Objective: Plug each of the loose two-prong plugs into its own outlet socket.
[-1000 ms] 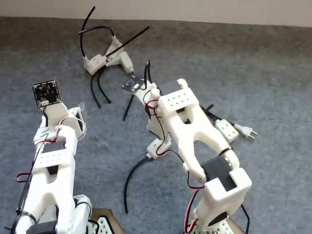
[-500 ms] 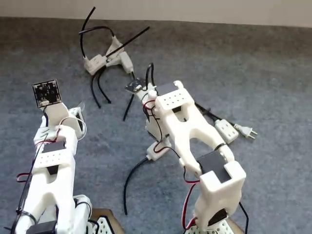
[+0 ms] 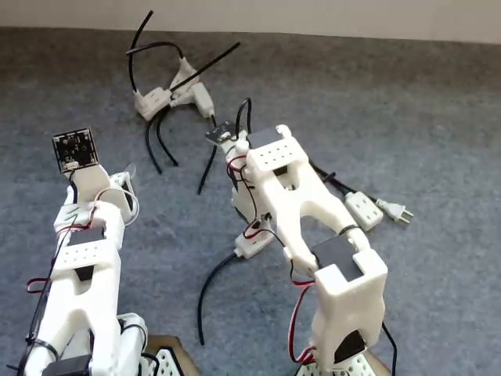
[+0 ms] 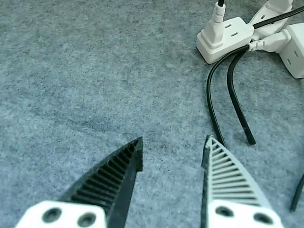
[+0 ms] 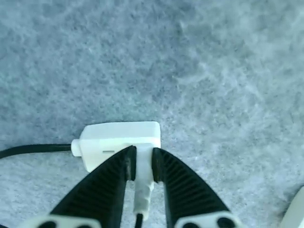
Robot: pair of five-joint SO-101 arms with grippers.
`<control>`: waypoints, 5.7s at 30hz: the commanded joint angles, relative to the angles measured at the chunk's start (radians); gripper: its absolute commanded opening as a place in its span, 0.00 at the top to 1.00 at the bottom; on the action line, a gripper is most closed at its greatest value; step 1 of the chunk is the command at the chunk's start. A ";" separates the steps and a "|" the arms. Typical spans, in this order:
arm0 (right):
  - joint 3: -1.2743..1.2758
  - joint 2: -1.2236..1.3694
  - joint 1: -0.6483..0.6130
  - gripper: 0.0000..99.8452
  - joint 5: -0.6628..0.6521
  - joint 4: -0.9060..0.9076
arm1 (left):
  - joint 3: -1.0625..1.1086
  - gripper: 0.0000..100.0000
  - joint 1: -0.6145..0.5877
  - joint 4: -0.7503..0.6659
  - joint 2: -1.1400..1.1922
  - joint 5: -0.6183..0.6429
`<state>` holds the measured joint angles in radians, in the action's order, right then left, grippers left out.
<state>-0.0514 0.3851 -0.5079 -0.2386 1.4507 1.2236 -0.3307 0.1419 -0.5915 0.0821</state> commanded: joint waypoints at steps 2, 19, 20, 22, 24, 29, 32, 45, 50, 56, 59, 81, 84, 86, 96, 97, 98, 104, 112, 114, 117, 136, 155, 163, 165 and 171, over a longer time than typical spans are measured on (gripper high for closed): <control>-0.170 -0.001 0.024 0.84 0.072 0.085 | -0.004 0.78 -0.002 -0.021 -0.015 0.012; -0.684 -0.054 0.071 0.77 0.077 0.315 | -0.004 0.79 -0.005 -0.021 -0.015 0.012; -0.656 -0.068 0.067 0.77 0.078 0.315 | -0.004 0.79 -0.005 -0.021 -0.015 0.012; -0.588 -0.105 0.047 0.77 0.147 0.315 | -0.004 0.79 -0.004 -0.021 -0.015 0.012; -0.526 -0.153 0.039 0.77 0.264 0.315 | -0.004 0.79 -0.004 -0.021 -0.015 0.012; -0.433 -0.266 0.021 0.77 0.560 0.314 | -0.004 0.79 -0.002 -0.021 -0.015 0.012; -0.377 -0.305 0.004 0.77 0.649 0.314 | -0.004 0.79 -0.002 -0.021 -0.015 0.012; -0.159 -0.143 -0.071 0.77 0.939 0.309 | -0.004 0.79 -0.001 -0.021 -0.015 0.011; -0.180 0.038 -0.077 0.77 0.990 0.308 | -0.004 0.79 -0.001 -0.021 -0.015 0.011; -0.231 0.124 -0.073 0.77 0.988 0.309 | -0.004 0.79 -0.001 -0.021 -0.015 0.011; -0.234 0.140 -0.074 0.77 0.988 0.309 | -0.004 0.79 -0.001 -0.021 -0.015 0.011; -0.196 -0.111 -0.070 0.76 1.180 0.179 | -0.004 0.79 -0.001 -0.021 -0.015 0.011; -0.147 -0.111 -0.058 0.76 1.185 0.179 | -0.004 0.79 -0.001 -0.023 -0.015 0.011; -0.116 -0.111 -0.041 0.76 1.191 0.151 | -0.004 0.79 -0.001 -0.023 -0.015 0.011; -0.056 -0.119 -0.061 0.76 0.701 0.151 | -0.004 0.79 0.010 -0.025 -0.015 0.009; -0.056 -0.119 -0.059 0.76 0.626 0.151 | -0.004 0.79 0.010 -0.025 -0.015 0.009; -0.056 -0.119 -0.061 0.76 0.529 0.148 | -0.004 0.79 0.010 -0.025 -0.015 0.009; -0.056 -0.119 -0.073 0.76 -0.068 0.139 | -0.004 0.79 0.010 -0.025 -0.015 0.009; -0.053 -0.120 -0.107 0.76 -0.509 0.140 | -0.004 0.79 0.010 -0.025 -0.015 0.009; -0.050 -0.120 -0.124 0.76 -0.601 0.150 | -0.004 0.79 0.010 -0.025 -0.015 0.009; -0.050 -0.119 -0.173 0.76 -0.707 0.200 | -0.004 0.79 0.010 -0.025 -0.015 0.009; 0.064 -0.051 -0.162 0.76 -0.763 0.104 | -0.004 0.79 0.010 -0.025 -0.015 0.009; 0.159 -0.047 -0.116 0.80 -0.756 -0.104 | -0.004 0.79 0.010 -0.025 -0.015 0.009; 0.008 -0.045 -0.113 0.92 -0.677 -0.087 | -0.004 0.79 0.010 -0.025 -0.015 0.009; -0.054 -0.045 -0.114 0.92 -0.652 -0.087 | -0.004 0.79 0.010 -0.025 -0.015 0.009; -0.255 -0.041 -0.116 0.92 -0.644 -0.097 | -0.004 0.79 0.010 -0.025 -0.015 0.009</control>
<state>-0.1864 0.3698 -0.6322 -0.8984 1.3602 1.2236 -0.3307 0.1419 -0.5915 0.0821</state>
